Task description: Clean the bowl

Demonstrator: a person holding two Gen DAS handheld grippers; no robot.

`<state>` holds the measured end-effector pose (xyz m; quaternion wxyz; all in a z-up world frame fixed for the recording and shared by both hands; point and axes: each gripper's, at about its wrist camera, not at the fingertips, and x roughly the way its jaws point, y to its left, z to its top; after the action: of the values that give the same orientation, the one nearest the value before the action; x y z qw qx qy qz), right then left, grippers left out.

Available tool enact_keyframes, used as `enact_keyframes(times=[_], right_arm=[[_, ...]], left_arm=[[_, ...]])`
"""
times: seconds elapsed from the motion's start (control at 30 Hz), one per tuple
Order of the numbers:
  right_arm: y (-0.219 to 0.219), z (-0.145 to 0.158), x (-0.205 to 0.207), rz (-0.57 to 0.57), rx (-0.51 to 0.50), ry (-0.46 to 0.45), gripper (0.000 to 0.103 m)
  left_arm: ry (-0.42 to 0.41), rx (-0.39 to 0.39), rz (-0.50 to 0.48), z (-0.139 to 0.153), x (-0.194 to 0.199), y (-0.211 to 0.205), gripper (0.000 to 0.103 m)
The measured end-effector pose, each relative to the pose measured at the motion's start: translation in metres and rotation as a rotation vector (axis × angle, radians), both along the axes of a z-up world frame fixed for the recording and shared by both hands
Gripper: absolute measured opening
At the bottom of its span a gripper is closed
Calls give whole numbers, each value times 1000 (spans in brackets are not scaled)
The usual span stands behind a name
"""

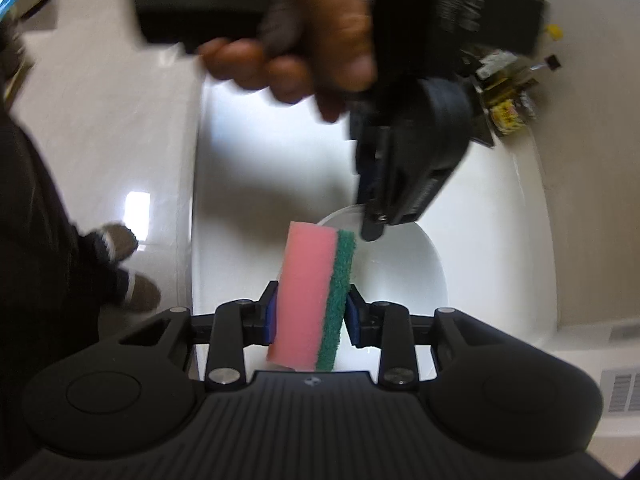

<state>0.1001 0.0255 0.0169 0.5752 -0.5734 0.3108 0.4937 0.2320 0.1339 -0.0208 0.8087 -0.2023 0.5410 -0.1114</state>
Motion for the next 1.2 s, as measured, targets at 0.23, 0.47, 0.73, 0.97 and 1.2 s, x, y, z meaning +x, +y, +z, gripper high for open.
enact_keyframes(times=[0.23,0.47,0.73,0.97,1.2], right_arm=[[0,-2,5,-52,29,-32,29],[-11,2,6,-91,83,-21,30],[-14,6,9,-55,92,-6,30],[-17,11,11,17,54,-24,30],[-20,14,14,-36,86,-17,30]], left_arm=[[19,57,41,3,11,-17,10],[26,-12,205,-2,-18,-16,21],[30,108,44,-3,10,-37,12],[53,165,-51,3,36,-49,8],[38,85,134,6,-8,-40,17]])
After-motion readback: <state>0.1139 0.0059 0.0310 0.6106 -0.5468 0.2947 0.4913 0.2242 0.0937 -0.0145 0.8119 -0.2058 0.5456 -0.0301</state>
